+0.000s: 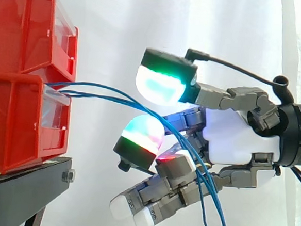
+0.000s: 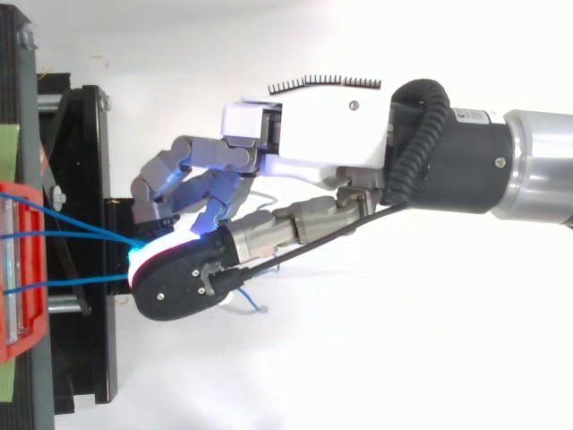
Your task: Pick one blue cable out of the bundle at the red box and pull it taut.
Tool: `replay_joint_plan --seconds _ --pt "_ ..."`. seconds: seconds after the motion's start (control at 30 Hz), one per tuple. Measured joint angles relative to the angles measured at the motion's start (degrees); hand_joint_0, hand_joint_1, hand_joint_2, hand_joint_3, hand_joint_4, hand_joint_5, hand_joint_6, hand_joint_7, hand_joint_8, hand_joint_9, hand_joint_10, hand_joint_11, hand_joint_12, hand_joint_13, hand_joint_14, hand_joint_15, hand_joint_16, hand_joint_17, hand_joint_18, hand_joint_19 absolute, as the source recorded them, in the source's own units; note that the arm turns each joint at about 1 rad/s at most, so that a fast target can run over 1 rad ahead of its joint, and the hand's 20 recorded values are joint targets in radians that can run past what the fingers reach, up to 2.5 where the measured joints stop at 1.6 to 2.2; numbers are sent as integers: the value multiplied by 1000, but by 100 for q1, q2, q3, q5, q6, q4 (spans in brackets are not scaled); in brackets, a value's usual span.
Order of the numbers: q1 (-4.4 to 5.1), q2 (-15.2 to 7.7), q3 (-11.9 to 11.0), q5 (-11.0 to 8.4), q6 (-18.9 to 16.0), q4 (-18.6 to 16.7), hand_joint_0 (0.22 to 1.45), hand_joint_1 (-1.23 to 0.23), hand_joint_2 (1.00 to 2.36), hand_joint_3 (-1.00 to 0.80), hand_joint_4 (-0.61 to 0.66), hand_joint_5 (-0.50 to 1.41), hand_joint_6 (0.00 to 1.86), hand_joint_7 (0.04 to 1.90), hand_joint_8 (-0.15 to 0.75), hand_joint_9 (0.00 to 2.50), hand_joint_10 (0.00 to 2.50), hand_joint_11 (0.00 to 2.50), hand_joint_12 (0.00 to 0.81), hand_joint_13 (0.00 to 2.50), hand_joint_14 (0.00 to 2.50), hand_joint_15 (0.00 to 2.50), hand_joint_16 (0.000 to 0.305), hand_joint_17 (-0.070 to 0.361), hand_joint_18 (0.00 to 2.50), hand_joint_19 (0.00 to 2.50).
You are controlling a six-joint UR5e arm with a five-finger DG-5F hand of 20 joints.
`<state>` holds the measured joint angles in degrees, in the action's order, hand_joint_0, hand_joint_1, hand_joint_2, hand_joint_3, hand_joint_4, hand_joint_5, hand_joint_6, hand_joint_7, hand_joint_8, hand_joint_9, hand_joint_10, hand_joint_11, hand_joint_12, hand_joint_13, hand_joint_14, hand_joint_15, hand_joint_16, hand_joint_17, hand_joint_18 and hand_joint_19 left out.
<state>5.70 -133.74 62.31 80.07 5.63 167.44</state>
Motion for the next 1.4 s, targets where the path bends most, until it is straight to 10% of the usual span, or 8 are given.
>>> replay_joint_plan --seconds 0.47,0.67,1.1,1.4 --pt "-2 3 0 0 0 1 661 -865 1016 -11 54 -131 911 1185 418 1152 4 1285 446 594 8 267 59 132 542 242" --pt "-5 5 0 -7 0 9 736 -945 1011 -345 73 -144 924 1100 379 1103 6 1280 414 572 9 265 55 124 523 175" --pt "-38 117 -112 -117 277 260 506 -479 1000 -500 106 -125 873 987 400 1161 8 1208 444 554 8 283 56 127 415 273" --pt "-42 306 -204 -439 608 570 590 -732 1011 -163 117 -110 906 1019 432 1268 2 1292 460 670 9 306 62 139 571 278"
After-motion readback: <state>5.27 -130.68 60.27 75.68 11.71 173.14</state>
